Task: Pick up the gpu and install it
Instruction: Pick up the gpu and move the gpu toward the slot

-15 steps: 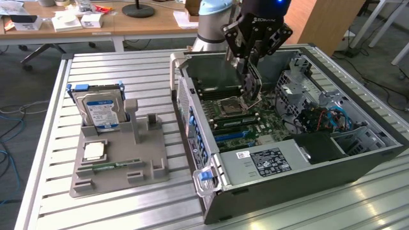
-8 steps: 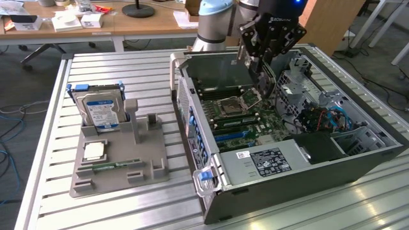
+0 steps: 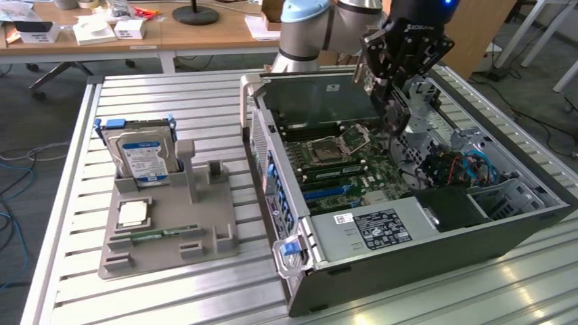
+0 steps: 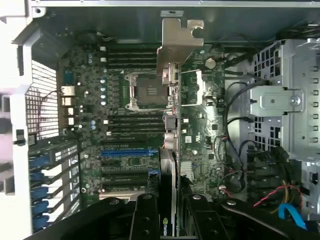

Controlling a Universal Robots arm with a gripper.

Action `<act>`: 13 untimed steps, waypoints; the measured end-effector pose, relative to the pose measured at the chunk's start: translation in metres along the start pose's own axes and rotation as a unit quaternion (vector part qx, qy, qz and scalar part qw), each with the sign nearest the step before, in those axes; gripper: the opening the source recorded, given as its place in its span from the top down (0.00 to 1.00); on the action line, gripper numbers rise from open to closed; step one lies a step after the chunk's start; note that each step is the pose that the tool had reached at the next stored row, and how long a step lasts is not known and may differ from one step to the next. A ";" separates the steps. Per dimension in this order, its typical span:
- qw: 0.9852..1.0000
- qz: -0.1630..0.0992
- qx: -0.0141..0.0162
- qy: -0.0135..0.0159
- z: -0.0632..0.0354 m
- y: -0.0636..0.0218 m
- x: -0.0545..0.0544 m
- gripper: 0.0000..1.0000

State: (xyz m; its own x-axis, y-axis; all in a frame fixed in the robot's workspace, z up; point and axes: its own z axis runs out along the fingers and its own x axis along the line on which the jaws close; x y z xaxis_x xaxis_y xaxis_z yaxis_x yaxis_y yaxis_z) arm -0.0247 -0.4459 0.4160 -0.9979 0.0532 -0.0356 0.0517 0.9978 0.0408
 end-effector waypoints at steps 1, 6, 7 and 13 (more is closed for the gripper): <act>1.000 0.000 0.000 0.000 0.0002 0.0003 -0.004 0.74; 1.000 0.000 0.000 0.000 0.0009 0.0016 -0.025 0.74; 1.000 0.000 0.000 0.000 0.0011 0.0019 -0.028 0.74; 1.000 -0.001 0.000 0.000 0.0018 0.0030 -0.044 0.74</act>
State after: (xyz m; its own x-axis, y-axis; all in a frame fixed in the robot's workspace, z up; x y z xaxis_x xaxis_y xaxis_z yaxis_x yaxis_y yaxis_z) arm 0.0198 -0.4452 0.4159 -0.9980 0.0518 -0.0356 0.0504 0.9979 0.0407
